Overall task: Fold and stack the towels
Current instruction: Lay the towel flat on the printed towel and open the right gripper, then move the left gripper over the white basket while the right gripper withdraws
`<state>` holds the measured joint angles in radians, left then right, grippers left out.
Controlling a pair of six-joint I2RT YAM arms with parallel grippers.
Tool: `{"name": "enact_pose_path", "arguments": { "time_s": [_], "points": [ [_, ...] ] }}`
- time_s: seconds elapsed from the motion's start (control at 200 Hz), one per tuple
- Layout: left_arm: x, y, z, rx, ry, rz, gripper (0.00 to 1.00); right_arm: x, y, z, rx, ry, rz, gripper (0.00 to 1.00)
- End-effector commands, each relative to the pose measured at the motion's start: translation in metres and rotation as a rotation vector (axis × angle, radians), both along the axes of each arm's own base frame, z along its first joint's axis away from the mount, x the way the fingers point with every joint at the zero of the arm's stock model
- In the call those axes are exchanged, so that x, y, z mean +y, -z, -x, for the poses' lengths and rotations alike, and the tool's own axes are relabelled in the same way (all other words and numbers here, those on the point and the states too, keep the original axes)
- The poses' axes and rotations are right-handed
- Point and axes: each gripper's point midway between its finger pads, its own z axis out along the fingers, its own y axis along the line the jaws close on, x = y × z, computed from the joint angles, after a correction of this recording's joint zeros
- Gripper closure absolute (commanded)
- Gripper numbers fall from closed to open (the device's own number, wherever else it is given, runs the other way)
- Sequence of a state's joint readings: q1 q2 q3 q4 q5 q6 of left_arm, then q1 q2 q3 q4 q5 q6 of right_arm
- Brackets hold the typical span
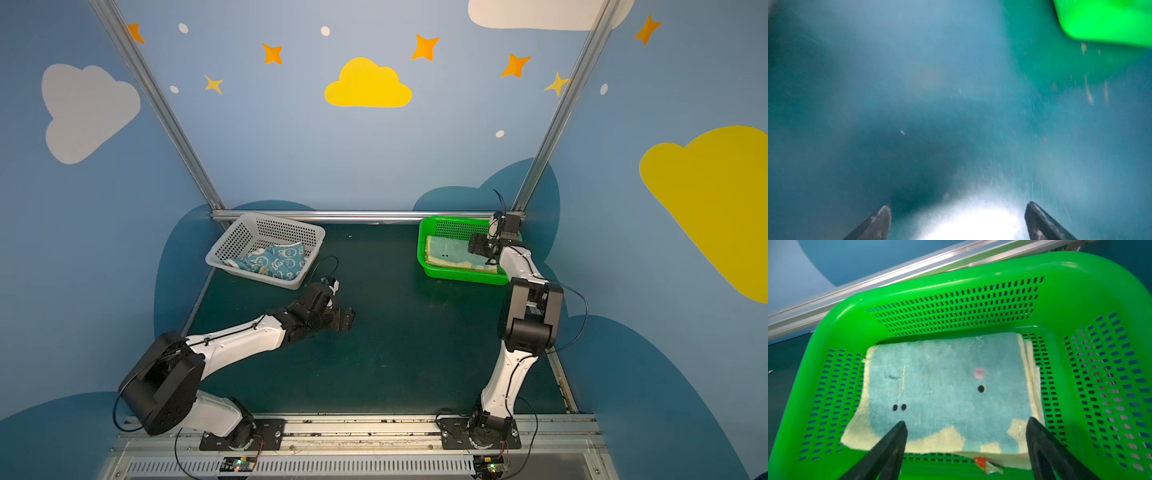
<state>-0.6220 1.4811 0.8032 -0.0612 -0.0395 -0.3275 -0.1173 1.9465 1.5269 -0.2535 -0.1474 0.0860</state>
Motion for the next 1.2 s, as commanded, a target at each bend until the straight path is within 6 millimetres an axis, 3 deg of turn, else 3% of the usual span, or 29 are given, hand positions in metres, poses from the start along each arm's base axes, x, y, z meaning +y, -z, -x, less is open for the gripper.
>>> {"name": "enact_pose_path", "arguments": {
  "time_s": [0.0, 0.155, 0.345, 0.491, 0.616, 0.806, 0.886, 1.001, 1.197],
  "points": [
    [0.02, -0.029, -0.021, -0.071, -0.08, -0.036, 0.0, 0.037, -0.037, 0.007, -0.109, -0.097, 0.048, 0.14],
    [0.068, -0.065, -0.058, -0.126, -0.279, -0.102, 0.0, 0.094, -0.045, 0.031, -0.139, -0.225, 0.09, 0.14],
    [0.116, -0.091, -0.09, -0.07, -0.449, -0.131, 0.0, 0.152, -0.066, 0.061, -0.269, -0.359, 0.079, 0.14],
    [0.153, -0.096, -0.114, -0.042, -0.543, -0.143, 0.0, 0.197, -0.078, 0.087, -0.32, -0.511, 0.117, 0.14],
    [0.195, -0.092, -0.133, 0.01, -0.646, -0.205, 0.0, 0.218, -0.077, 0.099, -0.297, -0.509, 0.245, 0.14],
    [0.251, -0.072, -0.157, 0.093, -0.755, -0.273, 0.0, 0.232, -0.073, 0.117, -0.281, -0.483, 0.411, 0.14],
    [0.269, -0.064, -0.167, 0.107, -0.785, -0.291, 0.0, 0.231, -0.072, 0.12, -0.291, -0.422, 0.4, 0.14],
    [0.284, -0.052, -0.183, 0.126, -0.791, -0.3, 0.0, 0.227, -0.069, 0.129, -0.256, -0.341, 0.324, 0.14],
    [0.306, -0.02, -0.203, 0.221, -0.811, -0.282, 0.0, 0.23, -0.049, 0.15, -0.167, -0.41, 0.294, 0.14]
  ]
}}
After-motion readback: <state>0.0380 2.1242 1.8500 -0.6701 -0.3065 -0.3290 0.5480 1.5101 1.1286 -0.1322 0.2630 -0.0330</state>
